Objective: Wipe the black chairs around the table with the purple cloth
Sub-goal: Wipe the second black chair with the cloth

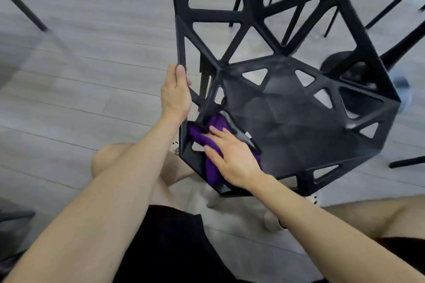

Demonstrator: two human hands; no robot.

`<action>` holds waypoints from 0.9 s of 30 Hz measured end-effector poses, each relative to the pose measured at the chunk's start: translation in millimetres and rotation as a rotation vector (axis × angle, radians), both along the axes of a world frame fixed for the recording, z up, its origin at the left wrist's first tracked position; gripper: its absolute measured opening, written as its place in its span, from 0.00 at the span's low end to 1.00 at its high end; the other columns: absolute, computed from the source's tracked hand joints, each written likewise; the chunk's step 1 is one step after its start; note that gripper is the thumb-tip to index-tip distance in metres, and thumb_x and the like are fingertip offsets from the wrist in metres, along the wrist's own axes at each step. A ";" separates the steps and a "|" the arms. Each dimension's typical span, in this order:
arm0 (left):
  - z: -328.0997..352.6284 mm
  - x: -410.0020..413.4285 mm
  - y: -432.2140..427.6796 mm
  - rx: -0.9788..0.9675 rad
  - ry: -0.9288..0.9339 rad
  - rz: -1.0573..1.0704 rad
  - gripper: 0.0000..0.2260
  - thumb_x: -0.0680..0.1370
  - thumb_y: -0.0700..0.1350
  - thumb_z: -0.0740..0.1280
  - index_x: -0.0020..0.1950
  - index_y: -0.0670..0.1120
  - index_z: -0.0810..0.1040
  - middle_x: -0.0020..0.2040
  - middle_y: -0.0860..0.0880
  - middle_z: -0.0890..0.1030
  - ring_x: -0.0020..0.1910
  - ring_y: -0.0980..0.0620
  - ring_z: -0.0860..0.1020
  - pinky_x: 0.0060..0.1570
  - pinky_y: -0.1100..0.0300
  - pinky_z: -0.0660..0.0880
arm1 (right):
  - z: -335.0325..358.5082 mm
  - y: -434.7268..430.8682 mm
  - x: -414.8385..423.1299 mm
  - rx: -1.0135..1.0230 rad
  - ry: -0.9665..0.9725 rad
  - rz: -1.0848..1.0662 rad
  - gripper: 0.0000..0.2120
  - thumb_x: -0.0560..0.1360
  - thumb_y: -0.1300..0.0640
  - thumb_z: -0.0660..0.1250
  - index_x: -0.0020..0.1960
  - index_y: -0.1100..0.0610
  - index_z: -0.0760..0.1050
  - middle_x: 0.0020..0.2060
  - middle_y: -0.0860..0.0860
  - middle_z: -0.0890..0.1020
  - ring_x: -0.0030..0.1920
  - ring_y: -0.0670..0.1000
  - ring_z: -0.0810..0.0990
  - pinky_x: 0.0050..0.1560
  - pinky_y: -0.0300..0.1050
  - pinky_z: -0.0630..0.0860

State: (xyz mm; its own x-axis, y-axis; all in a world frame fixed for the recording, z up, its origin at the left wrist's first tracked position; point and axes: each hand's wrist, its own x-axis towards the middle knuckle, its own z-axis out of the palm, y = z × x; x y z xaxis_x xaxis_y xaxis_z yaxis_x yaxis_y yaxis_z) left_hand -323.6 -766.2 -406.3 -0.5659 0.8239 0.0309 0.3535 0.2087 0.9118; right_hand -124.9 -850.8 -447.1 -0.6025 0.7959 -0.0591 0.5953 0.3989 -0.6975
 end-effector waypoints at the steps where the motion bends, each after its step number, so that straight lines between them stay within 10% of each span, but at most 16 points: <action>1: 3.2 0.5 -1.1 -0.014 -0.028 0.013 0.21 0.86 0.58 0.51 0.60 0.47 0.78 0.46 0.47 0.84 0.49 0.49 0.80 0.56 0.51 0.73 | -4.5 -10.1 3.8 0.034 -0.012 0.068 0.24 0.88 0.43 0.57 0.80 0.50 0.72 0.79 0.49 0.74 0.83 0.50 0.63 0.85 0.48 0.52; 5: -6.4 0.5 -24.7 -0.140 -0.064 -0.045 0.27 0.86 0.59 0.50 0.76 0.46 0.75 0.73 0.44 0.78 0.75 0.45 0.73 0.78 0.45 0.64 | -6.0 -17.7 5.1 0.074 -0.009 0.074 0.24 0.88 0.44 0.56 0.80 0.51 0.71 0.78 0.48 0.74 0.83 0.49 0.63 0.85 0.47 0.53; 9: -23.7 1.9 -91.5 -0.119 -0.165 -0.079 0.14 0.82 0.61 0.56 0.61 0.62 0.79 0.51 0.53 0.85 0.53 0.48 0.83 0.65 0.35 0.76 | 20.3 13.5 -8.9 -0.158 0.313 -0.583 0.16 0.88 0.44 0.59 0.66 0.52 0.80 0.55 0.53 0.86 0.62 0.59 0.82 0.60 0.48 0.73; 12: -18.6 -0.7 -110.2 -0.102 -0.210 -0.095 0.14 0.79 0.58 0.60 0.64 0.64 0.75 0.50 0.54 0.86 0.54 0.46 0.86 0.66 0.35 0.77 | 44.8 74.6 -25.7 -0.279 0.529 -0.861 0.24 0.88 0.41 0.55 0.76 0.52 0.75 0.69 0.54 0.82 0.71 0.58 0.77 0.70 0.47 0.68; 20: 1.4 -14.3 -72.5 -0.153 -0.018 -0.272 0.23 0.87 0.40 0.59 0.81 0.58 0.71 0.61 0.52 0.85 0.57 0.54 0.85 0.62 0.45 0.82 | -14.0 157.6 -78.1 -0.090 0.057 -0.375 0.25 0.90 0.46 0.54 0.84 0.55 0.63 0.84 0.56 0.64 0.86 0.59 0.54 0.85 0.54 0.47; 27: -2.8 -29.2 -74.2 -0.164 0.019 -0.343 0.26 0.86 0.46 0.64 0.84 0.55 0.67 0.74 0.57 0.79 0.68 0.55 0.79 0.73 0.55 0.74 | -2.5 53.1 -44.9 -0.131 0.100 -0.292 0.29 0.86 0.38 0.53 0.81 0.52 0.70 0.73 0.57 0.79 0.75 0.61 0.75 0.73 0.53 0.70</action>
